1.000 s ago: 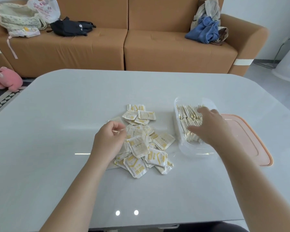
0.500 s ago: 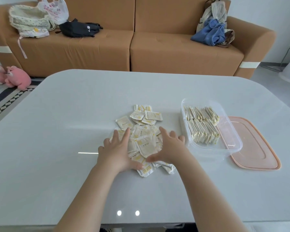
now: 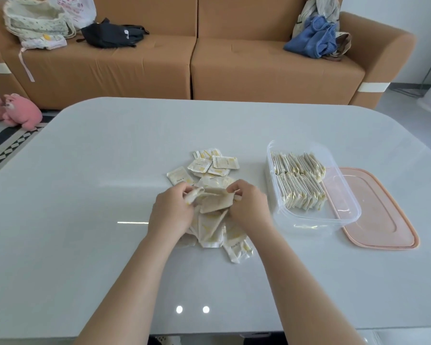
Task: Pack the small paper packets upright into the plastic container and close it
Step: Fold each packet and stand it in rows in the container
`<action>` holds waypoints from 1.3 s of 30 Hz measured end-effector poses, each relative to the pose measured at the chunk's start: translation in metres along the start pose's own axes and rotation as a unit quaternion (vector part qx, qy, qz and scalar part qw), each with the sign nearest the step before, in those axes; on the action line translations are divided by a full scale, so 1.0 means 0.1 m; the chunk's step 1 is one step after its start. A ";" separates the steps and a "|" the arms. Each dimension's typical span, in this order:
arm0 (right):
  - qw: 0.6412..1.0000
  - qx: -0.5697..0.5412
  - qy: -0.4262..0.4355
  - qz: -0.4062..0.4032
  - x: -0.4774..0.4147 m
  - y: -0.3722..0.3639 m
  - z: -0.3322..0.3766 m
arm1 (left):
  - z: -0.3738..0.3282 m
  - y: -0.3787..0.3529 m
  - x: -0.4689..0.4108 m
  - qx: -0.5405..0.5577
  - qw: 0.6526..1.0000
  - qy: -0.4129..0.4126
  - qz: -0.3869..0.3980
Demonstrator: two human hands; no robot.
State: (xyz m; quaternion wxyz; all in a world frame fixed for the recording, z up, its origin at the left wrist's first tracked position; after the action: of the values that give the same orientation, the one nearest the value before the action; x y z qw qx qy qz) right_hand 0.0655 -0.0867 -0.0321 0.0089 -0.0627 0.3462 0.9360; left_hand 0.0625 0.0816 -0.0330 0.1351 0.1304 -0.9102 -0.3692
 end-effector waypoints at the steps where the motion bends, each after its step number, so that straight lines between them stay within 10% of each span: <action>1: 0.999 -0.026 -0.012 -0.026 0.00 0.04 -0.01 | -0.01 0.03 -0.01 0.033 0.999 0.006 -0.011; 8: 0.916 -0.342 -0.064 -0.201 0.05 0.28 0.03 | 0.00 0.22 -0.05 0.285 0.952 0.099 -0.047; 15: 0.793 -0.601 -0.069 -0.066 0.12 0.25 0.27 | -0.01 0.18 0.01 0.440 0.878 0.182 0.052; 21: 0.960 -0.270 0.076 0.017 0.14 0.24 0.37 | -0.18 0.11 0.16 0.491 0.826 0.194 0.196; 28: 0.977 -0.189 0.094 -0.027 0.12 0.28 0.29 | -0.20 0.11 0.17 0.486 0.836 0.168 0.191; 35: 0.755 -0.656 -0.013 -0.002 0.11 0.23 0.36 | -0.08 0.09 0.07 0.482 0.850 0.170 0.129; 39: 0.769 -0.639 -0.012 0.021 0.10 0.15 0.37 | -0.21 0.02 0.15 0.491 0.834 0.139 0.210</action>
State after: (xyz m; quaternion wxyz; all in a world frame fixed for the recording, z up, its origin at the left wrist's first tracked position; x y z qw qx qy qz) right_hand 0.0501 -0.0740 0.0040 -0.0484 -0.0350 -0.3304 0.9420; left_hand 0.0554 0.0645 -0.0155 0.2529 0.0352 -0.9489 0.1856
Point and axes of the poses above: each hand's wrist, its own x-axis away from the middle knuckle, its own y-axis out of the back of the hand, z = x × y, the point moved 4 cm from there along -x, towards the middle knuckle, and after that the axes turned 14 degrees about y, right-handed, at the moved point
